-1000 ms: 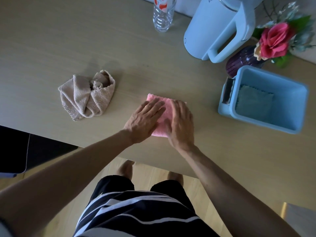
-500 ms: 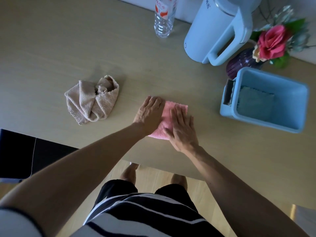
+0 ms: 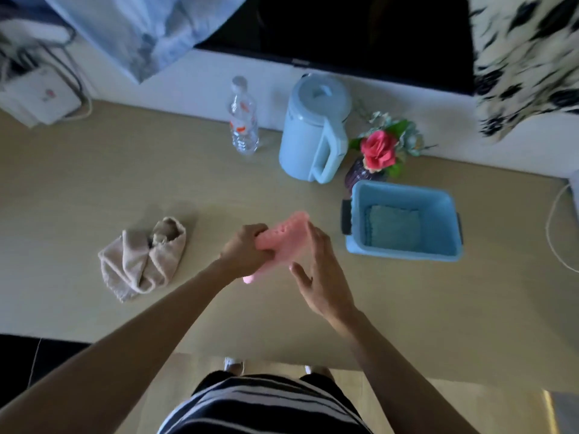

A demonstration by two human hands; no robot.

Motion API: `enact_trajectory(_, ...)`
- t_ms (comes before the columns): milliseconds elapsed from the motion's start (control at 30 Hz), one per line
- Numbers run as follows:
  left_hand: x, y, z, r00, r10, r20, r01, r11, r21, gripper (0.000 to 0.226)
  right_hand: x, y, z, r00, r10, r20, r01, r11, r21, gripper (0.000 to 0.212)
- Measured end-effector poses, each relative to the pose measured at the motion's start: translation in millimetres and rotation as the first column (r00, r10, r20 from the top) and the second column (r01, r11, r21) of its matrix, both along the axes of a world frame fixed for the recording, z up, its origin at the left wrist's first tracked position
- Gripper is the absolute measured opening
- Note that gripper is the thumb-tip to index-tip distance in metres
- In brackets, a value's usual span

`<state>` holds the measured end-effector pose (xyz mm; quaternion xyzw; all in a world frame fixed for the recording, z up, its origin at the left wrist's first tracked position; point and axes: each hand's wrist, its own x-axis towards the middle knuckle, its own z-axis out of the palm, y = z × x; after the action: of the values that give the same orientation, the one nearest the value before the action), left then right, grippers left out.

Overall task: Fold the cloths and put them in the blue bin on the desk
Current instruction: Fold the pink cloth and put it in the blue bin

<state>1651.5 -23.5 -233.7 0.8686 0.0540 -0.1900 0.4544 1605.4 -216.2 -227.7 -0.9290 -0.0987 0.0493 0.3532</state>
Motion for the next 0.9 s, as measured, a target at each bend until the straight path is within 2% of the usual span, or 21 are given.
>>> enact_trajectory(67, 3.6, -7.7, 30.2, 0.991, 0.133, 0.016, -0.128, 0.974, -0.186, 0.026, 12.5, -3.1, 21.8, 0.993, -0.113, 0.041, 0.105, 0.981, 0.161, 0.083)
enact_trajectory(133, 9.7, -21.9, 56.7, 0.972, 0.236, -0.002, -0.217, 0.889, -0.404, 0.044, 28.8, -10.9, 47.3, 0.966, -0.257, 0.034, 0.234, 0.921, 0.310, 0.087)
enact_trajectory(200, 16.0, -41.2, 76.6, 0.961, 0.277, -0.014, -0.231, 0.771, -0.593, 0.056, 46.5, -26.5, 69.5, 0.931, -0.346, -0.118, 0.358, 0.802, 0.479, 0.085)
enact_trajectory(300, 21.6, -79.8, 99.5, 0.956, 0.293, -0.025, -0.205, 0.602, -0.772, 0.052, 63.5, -61.4, 90.3, 0.858, -0.253, -0.447, 0.507, 0.560, 0.655, 0.087)
enact_trajectory(367, 25.3, -103.7, 106.8, 0.956, 0.293, -0.029, -0.197, 0.564, -0.802, 0.046, 65.9, -89.8, 95.7, 0.868, -0.265, -0.421, 0.491, 0.592, 0.639, 0.080)
enact_trajectory(433, 30.7, -127.2, 108.2, 0.951, 0.307, -0.032, -0.221, 0.604, -0.766, 0.045, 65.8, -123.1, 101.3, 0.881, -0.340, -0.330, 0.473, 0.667, 0.576, 0.072)
enact_trajectory(533, 42.3, -157.1, 101.6, 0.947, 0.320, 0.005, -0.257, 0.769, -0.586, 0.047, 66.8, -166.2, 111.5, 0.888, -0.358, -0.290, 0.460, 0.728, 0.508, 0.063)
enact_trajectory(633, 55.0, -183.0, 87.6, 0.974, 0.186, 0.125, -0.112, 0.887, -0.448, 0.068, 76.7, -208.1, 112.2, 0.924, -0.312, -0.220, 0.376, 0.841, 0.389, 0.053)
enact_trajectory(700, 63.6, -198.2, 76.2, 0.978, 0.036, 0.204, 0.027, 0.954, -0.300, 0.067, 86.8, -231.6, 107.5, 0.947, -0.243, -0.210, 0.296, 0.915, 0.274, 0.042)
enact_trajectory(800, 74.6, -224.0, 59.0, 0.981, -0.110, 0.158, 0.128, 0.986, -0.109, 0.046, 106.3, -257.0, 91.0, 0.958, -0.169, -0.233, 0.184, 0.982, 0.045, 0.042)
enact_trajectory(900, 84.1, -243.0, 36.2, 0.978, -0.191, 0.084, 0.190, 0.981, 0.023, 0.044, 121.2, -261.6, 72.0, 0.951, -0.191, -0.243, 0.134, 0.963, -0.232, 0.042)
